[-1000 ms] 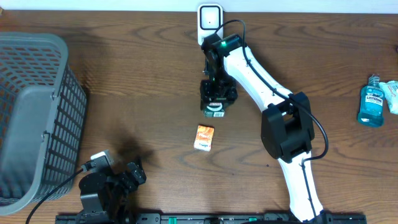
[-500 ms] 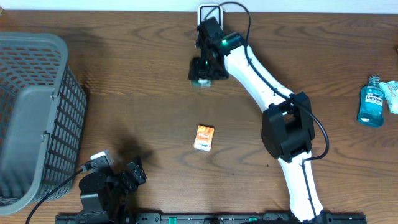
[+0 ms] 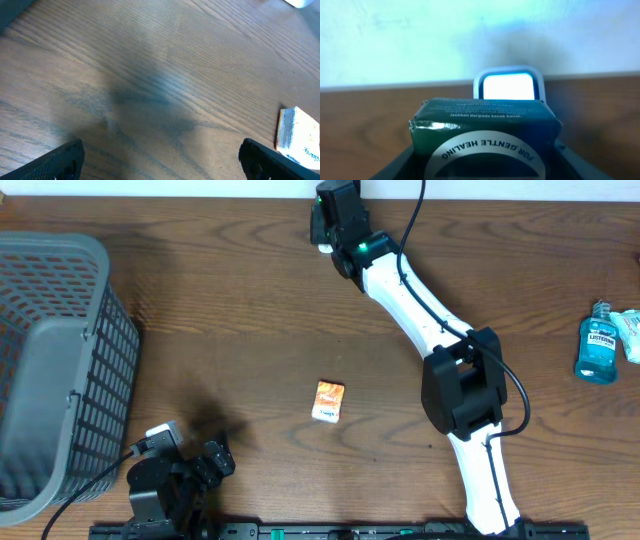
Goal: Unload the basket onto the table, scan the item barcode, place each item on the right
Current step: 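Hold the green tin up in front of the white scanner, then carry the green tin to the right table edge and release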
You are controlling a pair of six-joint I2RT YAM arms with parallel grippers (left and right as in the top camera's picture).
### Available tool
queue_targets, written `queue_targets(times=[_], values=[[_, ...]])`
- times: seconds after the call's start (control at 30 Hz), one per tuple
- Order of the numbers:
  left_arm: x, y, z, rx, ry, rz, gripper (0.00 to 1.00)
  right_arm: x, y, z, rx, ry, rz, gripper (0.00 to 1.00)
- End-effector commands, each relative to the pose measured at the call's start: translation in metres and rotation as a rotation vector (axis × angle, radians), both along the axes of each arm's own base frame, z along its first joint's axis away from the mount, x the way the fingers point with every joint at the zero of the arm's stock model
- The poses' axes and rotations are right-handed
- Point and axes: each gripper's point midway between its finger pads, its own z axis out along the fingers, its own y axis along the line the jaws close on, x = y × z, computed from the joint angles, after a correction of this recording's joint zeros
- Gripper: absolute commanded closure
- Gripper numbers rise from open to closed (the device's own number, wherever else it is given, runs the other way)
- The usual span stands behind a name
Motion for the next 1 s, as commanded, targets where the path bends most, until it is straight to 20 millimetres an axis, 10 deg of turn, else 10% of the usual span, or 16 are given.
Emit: queue_targets(times=[0.0,0.2,0.97], values=[[-0.006,0.0,-0.011,0.003,0.044,0.002,0.02,0.016,-0.015,-0.006,-0.04,-0.074,-0.052,0.76],[-0.006,0.0,-0.011,0.003,0.044,0.002,0.02,0.046,-0.009,-0.014,-0.082,-0.267,-0.019,0.7],[-0.006,0.0,-0.011,0.003,0.044,0.002,0.02,0.06,-0.047,-0.03,-0.123,-0.249,-0.092,0.73]])
